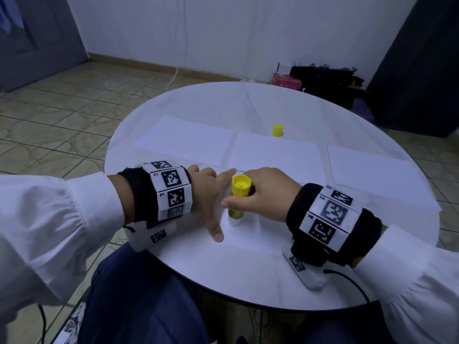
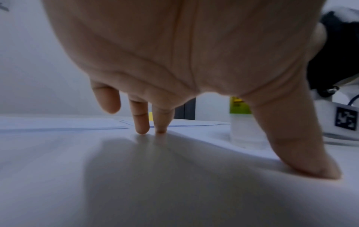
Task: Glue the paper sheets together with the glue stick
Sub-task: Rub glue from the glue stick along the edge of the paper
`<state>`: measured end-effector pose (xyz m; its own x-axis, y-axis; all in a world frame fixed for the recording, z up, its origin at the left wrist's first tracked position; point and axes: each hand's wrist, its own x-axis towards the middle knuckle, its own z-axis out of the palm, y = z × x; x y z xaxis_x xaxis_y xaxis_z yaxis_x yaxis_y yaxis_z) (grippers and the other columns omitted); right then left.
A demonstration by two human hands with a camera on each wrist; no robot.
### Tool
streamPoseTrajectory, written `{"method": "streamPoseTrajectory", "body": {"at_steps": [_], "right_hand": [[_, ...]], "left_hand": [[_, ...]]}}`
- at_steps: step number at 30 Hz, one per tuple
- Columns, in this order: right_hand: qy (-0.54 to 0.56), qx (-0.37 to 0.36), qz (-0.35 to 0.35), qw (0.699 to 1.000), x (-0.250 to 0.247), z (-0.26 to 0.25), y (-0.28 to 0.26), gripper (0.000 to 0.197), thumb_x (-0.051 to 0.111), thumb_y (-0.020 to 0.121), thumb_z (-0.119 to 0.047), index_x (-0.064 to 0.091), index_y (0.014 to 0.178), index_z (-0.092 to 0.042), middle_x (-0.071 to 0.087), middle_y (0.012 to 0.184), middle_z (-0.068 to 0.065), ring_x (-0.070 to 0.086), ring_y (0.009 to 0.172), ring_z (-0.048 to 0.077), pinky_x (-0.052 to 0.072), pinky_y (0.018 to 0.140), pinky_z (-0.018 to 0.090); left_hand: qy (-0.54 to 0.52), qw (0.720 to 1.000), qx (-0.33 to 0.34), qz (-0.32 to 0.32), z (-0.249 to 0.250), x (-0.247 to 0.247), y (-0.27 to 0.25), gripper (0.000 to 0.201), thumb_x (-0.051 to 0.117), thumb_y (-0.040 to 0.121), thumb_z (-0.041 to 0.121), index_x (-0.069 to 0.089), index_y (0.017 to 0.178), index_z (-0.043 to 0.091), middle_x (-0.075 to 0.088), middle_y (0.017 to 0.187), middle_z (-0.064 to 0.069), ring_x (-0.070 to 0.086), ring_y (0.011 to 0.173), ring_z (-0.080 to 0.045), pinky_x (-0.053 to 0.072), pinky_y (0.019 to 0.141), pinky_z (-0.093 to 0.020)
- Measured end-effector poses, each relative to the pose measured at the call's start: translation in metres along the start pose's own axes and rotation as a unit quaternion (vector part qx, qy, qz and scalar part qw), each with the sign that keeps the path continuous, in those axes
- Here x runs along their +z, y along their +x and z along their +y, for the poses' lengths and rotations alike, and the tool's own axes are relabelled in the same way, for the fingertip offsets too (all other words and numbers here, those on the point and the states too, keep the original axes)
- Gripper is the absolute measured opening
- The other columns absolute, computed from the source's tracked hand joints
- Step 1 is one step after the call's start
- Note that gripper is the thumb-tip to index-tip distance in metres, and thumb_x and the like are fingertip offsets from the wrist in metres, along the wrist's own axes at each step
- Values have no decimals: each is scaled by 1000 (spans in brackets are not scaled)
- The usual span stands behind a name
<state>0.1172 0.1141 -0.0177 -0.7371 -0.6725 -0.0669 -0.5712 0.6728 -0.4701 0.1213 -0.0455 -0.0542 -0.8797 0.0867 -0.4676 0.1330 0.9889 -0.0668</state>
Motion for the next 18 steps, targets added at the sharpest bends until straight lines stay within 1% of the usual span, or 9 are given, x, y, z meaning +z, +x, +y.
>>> {"method": "streamPoseTrajectory", "body": {"at_steps": [1,2,4,6,9,11,13,15,18], "right_hand": [[-5,-6,-5,1000,1,0,-4,32,67,82,-43,47,60,-31,49,63,-14,46,62,-1,33,55,11],[-8,-13,-10,1000,2,-2,-8,31,67,82,-43,49,62,-28,49,63,-12,46,62,0,33,56,12],[-8,-19,-21,1000,4,-2,-15,27,67,82,-44,56,70,-22,51,66,-12,47,63,1,34,58,13],[-13,-21,-27,999,4,-2,-20,28,68,81,-44,61,78,-18,51,66,-11,48,65,5,34,59,12],[-27,-20,-23,999,0,3,-29,28,67,81,-45,60,78,-18,55,71,-10,52,74,10,36,63,13],[-36,-3,-23,999,-4,10,-36,34,67,80,-47,64,84,-13,66,84,-4,58,83,13,45,74,23],[-37,21,-21,999,-10,19,-47,36,68,78,-47,68,91,-13,69,92,-1,61,89,14,46,82,29],[-28,42,-16,999,-17,30,-60,33,69,78,-44,70,92,-14,70,93,-3,61,89,12,46,83,28],[-12,77,-6,997,-29,48,-81,28,71,77,-40,71,92,-17,70,91,-7,61,87,9,46,79,21]], "left_hand": [[5,1000,-6,-6,1,0,1,147,58,21,90,-13,141,43,37,141,4,31,131,-28,30,106,-50],[8,1000,-14,-11,1,0,2,154,58,22,90,-24,141,38,33,146,3,28,134,-28,28,108,-50],[10,1000,-21,-12,3,-1,3,159,56,18,91,-32,137,34,28,151,5,26,137,-26,27,109,-49],[11,1000,-20,-16,5,-3,0,159,57,15,89,-29,139,36,28,151,6,27,137,-26,27,110,-48],[20,999,-26,-14,9,-6,-3,153,66,24,83,-20,143,39,32,147,3,30,135,-27,29,109,-47],[31,999,-30,-8,11,-8,-4,150,67,26,82,-18,143,42,34,143,0,32,134,-26,29,109,-47],[32,999,-28,-10,12,-11,-4,145,72,32,79,-14,144,46,34,142,-1,32,133,-27,29,110,-46],[32,999,-23,-15,13,-13,-4,139,75,37,76,-11,144,50,35,141,0,33,131,-27,29,111,-45],[37,999,-19,-25,13,-14,-4,139,66,26,82,-10,139,57,36,139,2,34,130,-25,28,111,-45]]}}
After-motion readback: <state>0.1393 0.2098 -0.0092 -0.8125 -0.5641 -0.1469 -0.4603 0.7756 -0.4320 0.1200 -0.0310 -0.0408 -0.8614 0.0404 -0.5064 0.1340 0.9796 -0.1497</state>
